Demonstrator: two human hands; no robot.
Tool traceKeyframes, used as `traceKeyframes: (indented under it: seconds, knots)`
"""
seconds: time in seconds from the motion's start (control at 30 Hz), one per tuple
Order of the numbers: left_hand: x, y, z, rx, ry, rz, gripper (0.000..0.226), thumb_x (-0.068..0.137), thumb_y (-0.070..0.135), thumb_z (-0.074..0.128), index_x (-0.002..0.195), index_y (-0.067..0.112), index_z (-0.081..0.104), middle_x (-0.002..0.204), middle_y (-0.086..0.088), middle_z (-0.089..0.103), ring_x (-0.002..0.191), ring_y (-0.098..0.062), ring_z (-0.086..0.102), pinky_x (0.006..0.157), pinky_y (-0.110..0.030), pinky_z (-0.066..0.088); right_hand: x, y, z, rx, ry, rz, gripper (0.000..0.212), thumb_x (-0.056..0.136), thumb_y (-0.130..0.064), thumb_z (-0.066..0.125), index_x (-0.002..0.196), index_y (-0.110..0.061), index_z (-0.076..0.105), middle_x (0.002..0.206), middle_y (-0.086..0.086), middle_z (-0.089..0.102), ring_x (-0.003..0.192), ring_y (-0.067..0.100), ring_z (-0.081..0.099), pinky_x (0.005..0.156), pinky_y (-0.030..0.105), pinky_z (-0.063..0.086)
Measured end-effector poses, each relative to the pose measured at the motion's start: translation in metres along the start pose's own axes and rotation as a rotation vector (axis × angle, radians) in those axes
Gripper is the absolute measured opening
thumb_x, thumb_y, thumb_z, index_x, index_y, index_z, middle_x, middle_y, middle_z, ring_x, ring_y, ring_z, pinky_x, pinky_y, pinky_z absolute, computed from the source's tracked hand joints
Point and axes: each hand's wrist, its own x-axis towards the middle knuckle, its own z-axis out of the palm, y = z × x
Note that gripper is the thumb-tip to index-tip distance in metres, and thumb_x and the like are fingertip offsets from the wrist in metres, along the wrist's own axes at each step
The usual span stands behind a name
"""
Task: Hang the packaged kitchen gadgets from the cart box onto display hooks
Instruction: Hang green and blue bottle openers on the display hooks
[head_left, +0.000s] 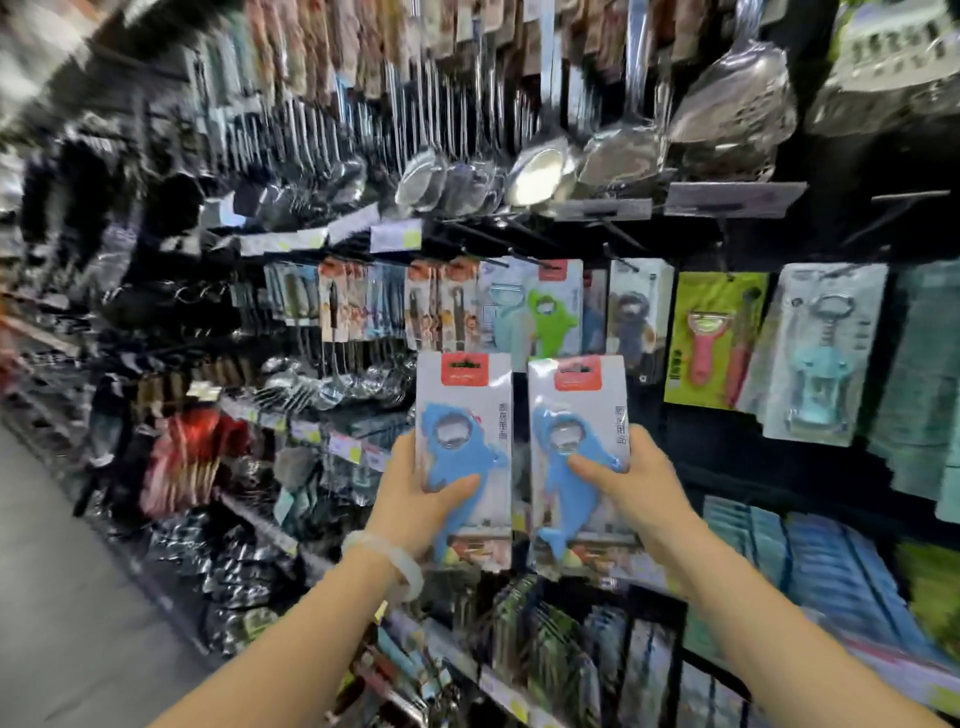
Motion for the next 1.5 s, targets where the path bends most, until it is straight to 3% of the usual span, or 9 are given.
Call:
traceKeyframes:
  seconds: [0.33,0.43,0.57,0.77,1.07,1.13,1.23,1.37,1.5]
  knots:
    - [0.106,-0.044,-0.03,-0.089,-0.047,0.023,0.047,0.08,0.006,0.068,0.117,0.025,0.045,0.117,0.0,0.06,0.099,-0.013,0.061,0.086,-0.034,0.052,0.093,-0.015,0.052,0.065,0.173,-0.115,0.046,0.08,-0.003,0.069,0.113,-0.023,0.044,0.11,-0.001,0.057,0.095,0.013,0.058,0.068,0.016,0.049]
    - [0.147,-0.052,-0.039,-0.096,-0.097,0.025,0.064,0.079,0.012,0.07,0.134,0.017,0.037,0.129,-0.005,0.055,0.108,-0.021,0.06,0.092,-0.043,0.051,0.122,-0.031,0.064,0.038,0.203,-0.167,0.045,0.081,-0.004,0.069,0.111,-0.025,0.044,0.104,-0.01,0.057,0.091,0.007,0.058,0.065,0.009,0.051]
    - [0.196,-0.049,-0.053,-0.133,-0.197,0.104,0.056,0.08,0.006,0.068,0.128,0.014,0.042,0.123,-0.006,0.058,0.102,-0.017,0.061,0.084,-0.034,0.053,0.161,-0.051,0.085,0.023,0.233,-0.19,0.037,0.082,-0.006,0.068,0.104,-0.028,0.048,0.109,-0.002,0.061,0.094,0.011,0.062,0.076,0.024,0.054]
    - [0.241,-0.058,-0.067,-0.213,-0.308,0.114,0.063,0.08,0.008,0.068,0.134,0.016,0.037,0.128,-0.001,0.054,0.111,-0.017,0.057,0.09,-0.034,0.05,0.194,-0.058,0.106,0.055,0.359,-0.126,0.053,0.081,-0.007,0.069,0.129,-0.011,0.045,0.12,0.008,0.061,0.107,0.026,0.061,0.092,0.044,0.05]
    - [0.261,-0.072,-0.052,-0.279,-0.412,0.146,0.046,0.078,0.0,0.067,0.107,0.029,0.045,0.108,0.008,0.06,0.095,-0.003,0.06,0.071,-0.019,0.055,0.195,-0.052,0.101,0.186,0.413,-0.054,0.038,0.086,-0.004,0.063,0.123,-0.005,0.052,0.114,0.015,0.065,0.09,0.024,0.066,0.067,0.027,0.059]
    - [0.261,-0.073,-0.048,-0.29,-0.431,0.155,0.046,0.078,-0.002,0.067,0.108,0.026,0.045,0.107,0.009,0.059,0.093,0.0,0.06,0.069,-0.014,0.054,0.202,-0.048,0.098,0.202,0.423,-0.015,0.036,0.086,-0.005,0.063,0.121,-0.006,0.053,0.114,0.014,0.066,0.093,0.026,0.067,0.077,0.036,0.059]
    - [0.261,-0.076,-0.047,-0.287,-0.432,0.153,0.048,0.077,-0.001,0.068,0.104,0.032,0.046,0.107,0.012,0.06,0.096,0.0,0.06,0.076,-0.019,0.055,0.215,-0.044,0.092,0.107,0.46,0.02,0.033,0.084,-0.009,0.066,0.115,-0.011,0.054,0.114,0.011,0.065,0.101,0.027,0.065,0.092,0.047,0.051]
    - [0.263,-0.078,-0.051,-0.309,-0.414,0.115,0.051,0.077,0.0,0.069,0.112,0.03,0.046,0.109,0.01,0.061,0.097,-0.004,0.062,0.078,-0.025,0.055,0.239,-0.041,0.083,-0.131,0.485,0.12,0.032,0.089,-0.018,0.062,0.119,-0.013,0.052,0.122,0.007,0.06,0.106,0.023,0.059,0.094,0.037,0.048]
    - [0.261,-0.075,-0.048,-0.323,-0.413,0.108,0.052,0.078,-0.001,0.068,0.114,0.028,0.045,0.11,0.009,0.061,0.097,-0.005,0.062,0.072,-0.021,0.055,0.24,-0.037,0.089,-0.571,0.524,0.287,0.065,0.093,-0.042,0.047,0.146,-0.013,0.023,0.148,0.014,0.027,0.133,0.033,0.035,0.106,0.043,0.036]
